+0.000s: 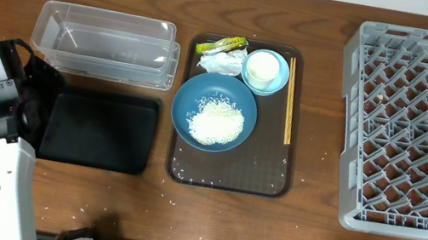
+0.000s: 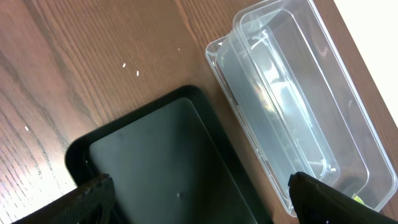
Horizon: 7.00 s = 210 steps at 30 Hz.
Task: Sort waste into correct bins and load items into the dishwasher rack
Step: 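Release the pink cup and raise the right gripper from the rack, then move the right gripper to the white cup and grasp it, then carry the white cup to the rack and place it beside the pink cup, then move the right gripper to the light-blue saucer and grasp its rim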
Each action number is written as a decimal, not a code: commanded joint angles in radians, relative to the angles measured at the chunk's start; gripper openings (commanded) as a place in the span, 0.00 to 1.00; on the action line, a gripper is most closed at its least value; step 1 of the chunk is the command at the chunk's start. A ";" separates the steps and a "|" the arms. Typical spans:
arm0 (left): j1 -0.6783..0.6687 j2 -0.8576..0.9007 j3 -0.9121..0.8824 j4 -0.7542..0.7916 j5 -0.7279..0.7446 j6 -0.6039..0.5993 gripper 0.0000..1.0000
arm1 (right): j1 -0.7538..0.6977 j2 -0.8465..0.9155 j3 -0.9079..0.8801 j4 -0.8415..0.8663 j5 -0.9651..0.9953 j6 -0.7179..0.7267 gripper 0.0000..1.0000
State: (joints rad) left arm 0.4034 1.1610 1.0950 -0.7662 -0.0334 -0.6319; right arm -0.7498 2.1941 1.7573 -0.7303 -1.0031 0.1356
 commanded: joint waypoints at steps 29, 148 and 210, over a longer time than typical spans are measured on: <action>0.004 -0.005 0.022 -0.004 -0.016 -0.006 0.92 | -0.093 -0.386 -0.003 -0.130 0.218 0.104 0.45; 0.004 -0.005 0.022 -0.004 -0.016 -0.006 0.92 | 0.160 0.134 0.027 0.943 -0.364 0.538 0.01; 0.004 -0.005 0.022 -0.004 -0.016 -0.006 0.92 | 0.209 -0.410 0.027 0.028 0.356 0.088 0.99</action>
State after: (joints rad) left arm 0.4034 1.1610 1.0950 -0.7666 -0.0338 -0.6319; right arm -0.6197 1.8126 1.7847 -0.6666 -0.6670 0.3874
